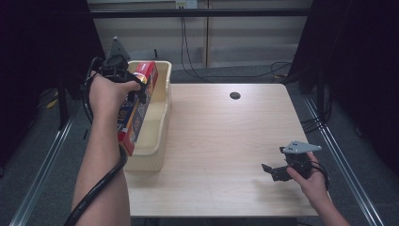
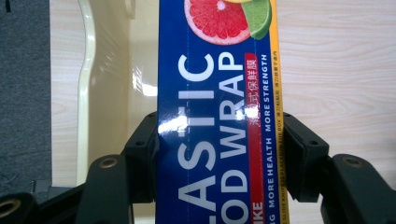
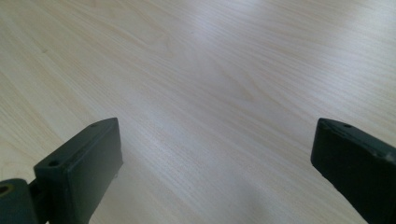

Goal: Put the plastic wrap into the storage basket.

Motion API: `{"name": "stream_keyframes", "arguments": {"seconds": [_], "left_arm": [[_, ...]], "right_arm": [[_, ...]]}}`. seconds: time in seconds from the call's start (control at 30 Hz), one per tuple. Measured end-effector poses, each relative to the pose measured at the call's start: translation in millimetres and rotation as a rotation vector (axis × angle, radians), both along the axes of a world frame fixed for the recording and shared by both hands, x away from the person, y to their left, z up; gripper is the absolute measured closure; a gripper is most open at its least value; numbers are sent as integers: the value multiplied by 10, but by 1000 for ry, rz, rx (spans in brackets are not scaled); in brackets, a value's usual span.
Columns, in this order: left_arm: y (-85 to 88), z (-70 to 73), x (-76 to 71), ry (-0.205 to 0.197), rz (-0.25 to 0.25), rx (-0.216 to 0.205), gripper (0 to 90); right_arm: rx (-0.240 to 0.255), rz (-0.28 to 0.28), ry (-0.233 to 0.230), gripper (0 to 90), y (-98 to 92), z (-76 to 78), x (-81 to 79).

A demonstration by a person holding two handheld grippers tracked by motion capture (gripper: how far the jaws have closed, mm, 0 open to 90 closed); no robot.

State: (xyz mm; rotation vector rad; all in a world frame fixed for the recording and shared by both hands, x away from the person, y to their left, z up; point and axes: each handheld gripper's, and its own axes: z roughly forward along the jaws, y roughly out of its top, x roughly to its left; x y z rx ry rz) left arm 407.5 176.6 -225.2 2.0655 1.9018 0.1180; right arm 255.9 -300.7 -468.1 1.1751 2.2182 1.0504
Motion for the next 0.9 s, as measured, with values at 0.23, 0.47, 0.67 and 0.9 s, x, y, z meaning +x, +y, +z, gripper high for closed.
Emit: {"name": "stream_keyframes", "arguments": {"seconds": [0.23, 0.47, 0.67, 0.9], "left_arm": [[29, -93, 7, 10, -1, 6, 408], [39, -197, 21, 26, 1, -2, 408], [66, -273, 30, 37, 1, -1, 408], [125, -355, 18, 52, 9, 0, 407]], "right_arm": [[1, -8, -1, 19, -2, 0, -2], [1, -1, 3, 19, 2, -2, -2], [2, -2, 5, 19, 2, -3, -4], [2, -7, 3, 19, -1, -6, -2]]}}
